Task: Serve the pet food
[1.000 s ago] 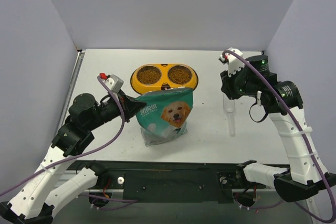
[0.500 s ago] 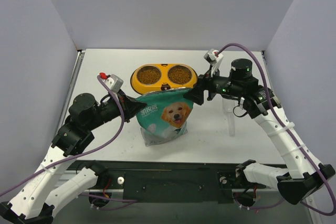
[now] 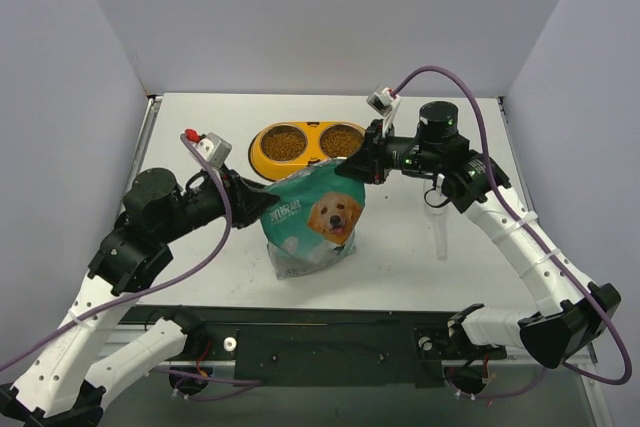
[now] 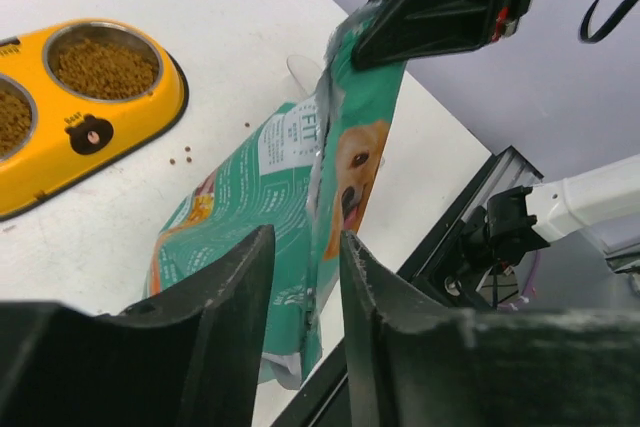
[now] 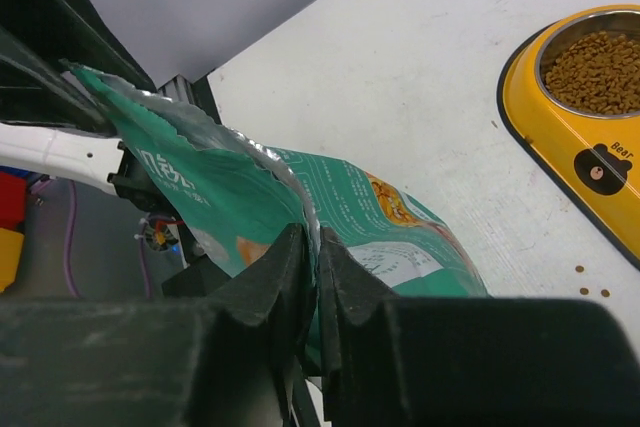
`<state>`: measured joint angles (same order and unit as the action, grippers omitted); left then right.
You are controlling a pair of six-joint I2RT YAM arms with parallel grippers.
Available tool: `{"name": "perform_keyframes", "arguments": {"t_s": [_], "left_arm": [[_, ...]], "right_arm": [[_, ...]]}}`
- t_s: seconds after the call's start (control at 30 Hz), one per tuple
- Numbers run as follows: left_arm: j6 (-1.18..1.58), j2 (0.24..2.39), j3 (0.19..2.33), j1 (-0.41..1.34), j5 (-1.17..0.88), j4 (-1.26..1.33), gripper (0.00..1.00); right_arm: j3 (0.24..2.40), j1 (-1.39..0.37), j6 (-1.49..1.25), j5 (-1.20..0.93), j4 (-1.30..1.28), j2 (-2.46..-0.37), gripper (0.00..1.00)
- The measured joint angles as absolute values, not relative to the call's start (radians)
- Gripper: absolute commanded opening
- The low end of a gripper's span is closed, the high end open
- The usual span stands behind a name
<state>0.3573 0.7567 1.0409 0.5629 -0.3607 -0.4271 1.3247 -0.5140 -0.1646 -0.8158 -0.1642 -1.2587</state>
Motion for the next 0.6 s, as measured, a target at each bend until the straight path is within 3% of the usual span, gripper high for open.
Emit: {"name": "perform_keyframes", "arguments": {"t_s": [0.03,0.1,0.17,0.23,0.4,0.6], "left_arm": [[0.353,0.766,1.073,0.563,-0.355,-0.443,0.59],[0.350,0.785,1.148,0.563,-0.341,-0.471,0.66],[0.344,0.805,1.220,0.563,-0.322,-0.484,0.68],[0.340,0.835,1.298,0.563,-0.300,-0.494,0.69],[0.337,0.948,1.445,0.574,-0.263,-0.505,0.70],[0.328,1.079,1.462,0.697,-0.230,-0.524,0.73]], "right_arm": [[1.320,-0.514,-0.175,-0.820,-0.157,-1.259,0.00],[1.316,-0.512,-0.191,-0.826,-0.148,-1.259,0.01],[1.315,-0.512,-0.200,-0.831,-0.147,-1.259,0.06],[1.314,-0.510,-0.209,-0.834,-0.145,-1.258,0.17],[1.291,-0.505,-0.221,-0.836,-0.140,-1.236,0.26],[1.237,-0.505,-0.208,-0.836,-0.152,-1.180,0.35]]}}
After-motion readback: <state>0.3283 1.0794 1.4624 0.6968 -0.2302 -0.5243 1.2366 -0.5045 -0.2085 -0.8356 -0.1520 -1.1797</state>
